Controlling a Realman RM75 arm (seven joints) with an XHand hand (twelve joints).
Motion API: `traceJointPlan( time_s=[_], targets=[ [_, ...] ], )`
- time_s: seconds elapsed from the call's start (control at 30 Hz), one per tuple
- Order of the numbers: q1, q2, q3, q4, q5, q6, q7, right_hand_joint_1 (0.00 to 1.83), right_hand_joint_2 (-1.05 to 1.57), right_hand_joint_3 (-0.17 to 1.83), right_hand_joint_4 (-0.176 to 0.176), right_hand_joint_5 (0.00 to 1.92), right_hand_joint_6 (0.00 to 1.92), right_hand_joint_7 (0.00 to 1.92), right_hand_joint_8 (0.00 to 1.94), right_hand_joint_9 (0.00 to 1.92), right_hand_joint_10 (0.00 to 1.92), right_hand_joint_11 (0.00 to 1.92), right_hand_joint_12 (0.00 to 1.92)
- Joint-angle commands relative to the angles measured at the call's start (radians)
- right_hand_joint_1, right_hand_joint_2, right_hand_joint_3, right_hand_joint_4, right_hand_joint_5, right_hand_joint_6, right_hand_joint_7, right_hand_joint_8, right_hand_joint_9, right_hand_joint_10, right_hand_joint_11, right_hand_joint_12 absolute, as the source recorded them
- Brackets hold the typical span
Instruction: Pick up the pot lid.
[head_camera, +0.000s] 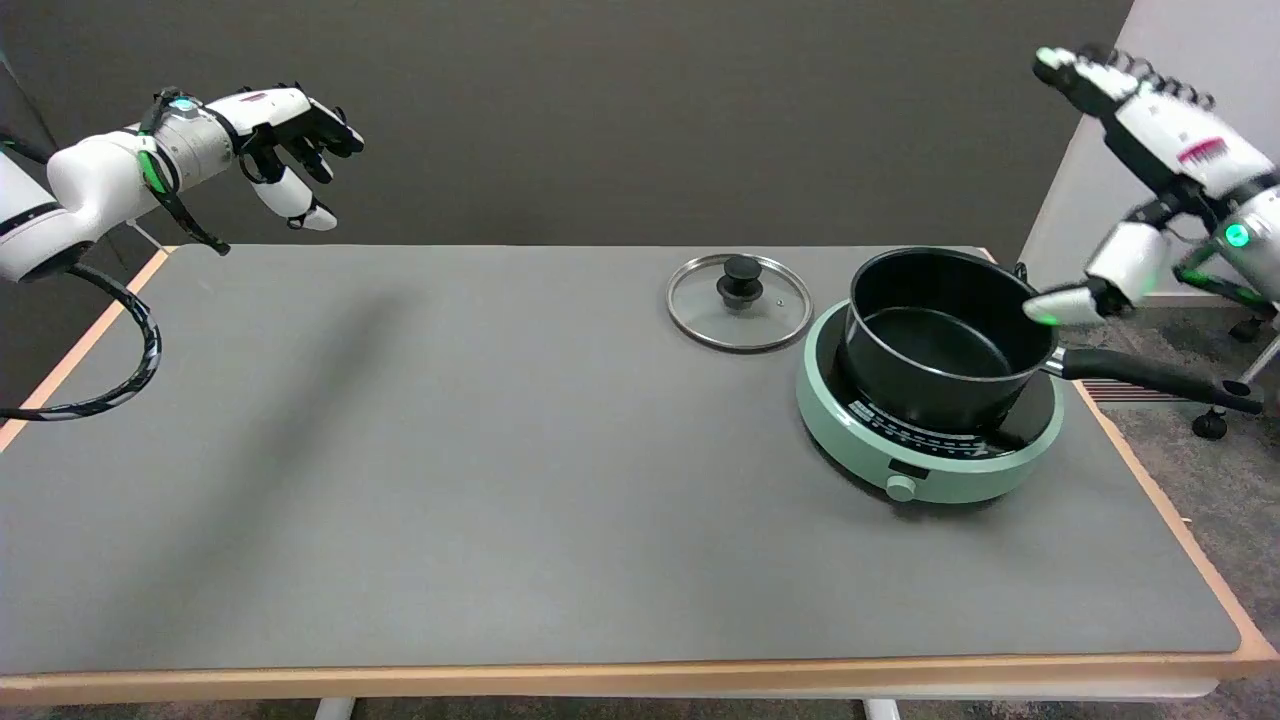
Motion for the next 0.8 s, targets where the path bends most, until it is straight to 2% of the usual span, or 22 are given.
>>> traceJointPlan(
  time_s=[0.03, 0.23, 0.43, 0.57, 0.73, 0.77, 0.8],
  targets=[
    [0.304, 0.124, -0.281, 0.006, 0.103, 0.071, 0.018, 1.20, -0.51, 1.08, -0.176, 0.04, 0.04, 0.04, 0.04, 0.04, 0.04, 0.04, 0.04],
    [0.443, 0.121, -0.394, -0.013, 0.088, 0.072, 0.009, 1.19, -0.49, 1.04, -0.176, 0.04, 0.04, 0.04, 0.04, 0.04, 0.04, 0.04, 0.04],
    [0.671, 0.076, -0.606, -0.074, -0.009, 0.086, 0.009, 1.19, -0.47, 1.02, -0.176, 0.04, 0.04, 0.04, 0.04, 0.04, 0.04, 0.04, 0.04],
    [0.797, 0.006, -0.718, -0.121, -0.130, 0.094, 0.012, 1.19, -0.47, 1.00, -0.176, 0.04, 0.04, 0.04, 0.04, 0.04, 0.04, 0.04, 0.04],
    [0.872, -0.085, -0.769, -0.192, -0.200, 0.094, 0.014, 1.19, -0.46, 1.00, -0.176, 0.04, 0.04, 0.04, 0.04, 0.04, 0.04, 0.04, 0.04],
    [0.882, -0.100, -0.774, -0.210, -0.208, 0.094, 0.010, 1.12, -0.32, 0.97, -0.163, 0.13, 0.10, 0.14, 0.08, 0.12, 0.12, 0.10, 0.21],
    [0.889, -0.114, -0.778, -0.223, -0.220, 0.095, 0.009, 0.68, 0.67, 0.74, -0.078, 0.69, 0.50, 0.78, 0.34, 0.63, 0.64, 0.49, 1.32]
  ],
)
